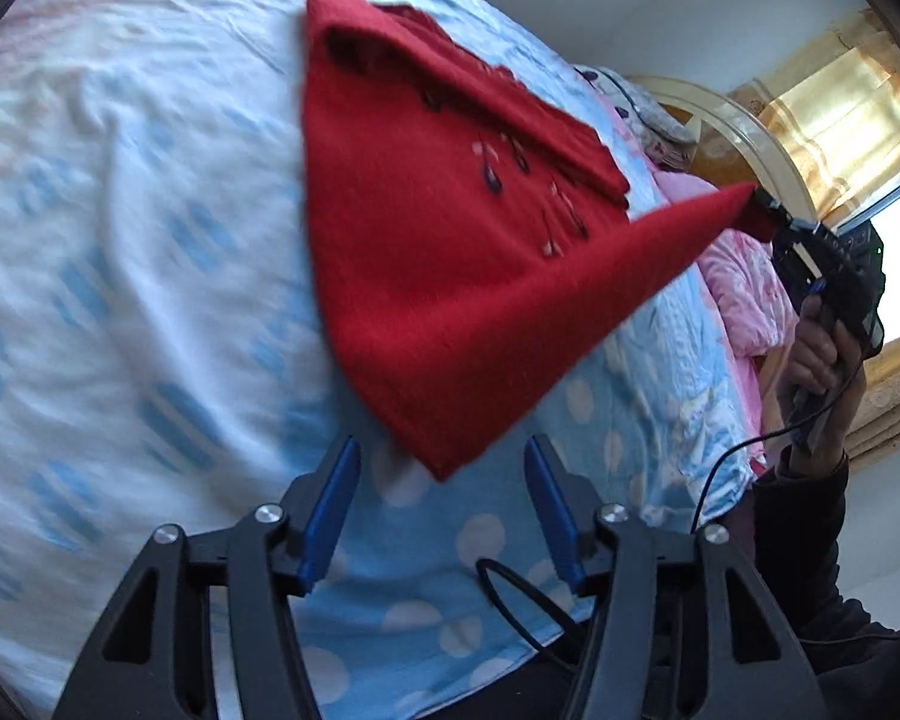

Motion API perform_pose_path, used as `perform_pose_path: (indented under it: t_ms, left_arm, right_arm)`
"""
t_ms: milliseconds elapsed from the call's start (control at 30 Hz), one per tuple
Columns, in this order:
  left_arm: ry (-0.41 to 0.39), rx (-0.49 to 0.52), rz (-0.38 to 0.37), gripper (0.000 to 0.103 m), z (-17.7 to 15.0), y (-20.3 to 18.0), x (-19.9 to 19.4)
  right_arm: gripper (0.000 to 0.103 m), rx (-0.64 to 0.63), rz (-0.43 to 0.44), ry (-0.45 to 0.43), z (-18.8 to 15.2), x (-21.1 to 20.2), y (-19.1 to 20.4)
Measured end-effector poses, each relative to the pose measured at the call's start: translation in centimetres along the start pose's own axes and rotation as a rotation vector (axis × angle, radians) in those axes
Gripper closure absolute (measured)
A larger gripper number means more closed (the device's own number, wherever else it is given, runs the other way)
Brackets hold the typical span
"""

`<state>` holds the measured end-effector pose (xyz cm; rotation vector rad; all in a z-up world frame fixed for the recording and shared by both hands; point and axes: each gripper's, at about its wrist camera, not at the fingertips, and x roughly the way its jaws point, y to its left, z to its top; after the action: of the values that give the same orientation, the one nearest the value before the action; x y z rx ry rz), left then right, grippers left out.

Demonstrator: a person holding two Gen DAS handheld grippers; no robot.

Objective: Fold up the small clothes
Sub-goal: 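Lift the hem with both grippers and fold it over toward the collar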

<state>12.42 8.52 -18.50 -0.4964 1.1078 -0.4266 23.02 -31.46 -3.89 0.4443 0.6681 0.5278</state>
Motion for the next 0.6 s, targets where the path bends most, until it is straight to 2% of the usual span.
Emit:
perform_pose_path:
  t_ms: [133,200,233,267,333,467,600]
  left_arm:
    - [-0.04,0.038,0.013,0.045,0.3,-1.0,0.6]
    - [-0.056,0.062,0.022,0.051,0.5,-1.5,0.7]
    - [-0.058,0.082,0.007,0.062,0.5,-1.8,0.8]
    - [-0.054,0.103,-0.002,0.08,0.4,-2.2,1.0]
    - [-0.037,0.159,-0.018,0.097,0.1,-2.9,1.2]
    - [-0.092,0.207,0.005,0.097,0.4,-3.4,-0.1]
    - [-0.179,0.191,-0.087,0.098,2.2,-2.9,-3.4]
  right_arm:
    - [0.098,0.001,-0.01,0.003,-0.2,0.0,-0.3]
    - [0.098,0.009,-0.013,0.007,-0.4,0.0,-0.7]
    - [0.098,0.011,-0.016,0.009,-0.5,0.0,-0.9]
    - [0.098,0.01,-0.021,0.011,-0.7,-0.1,-1.0]
    - [0.098,0.007,-0.032,0.015,-1.0,-0.3,-1.3]
    - [0.098,0.008,-0.049,0.023,-1.6,-0.7,-1.9]
    - [0.098,0.019,-0.05,0.015,-1.5,-1.7,-2.5]
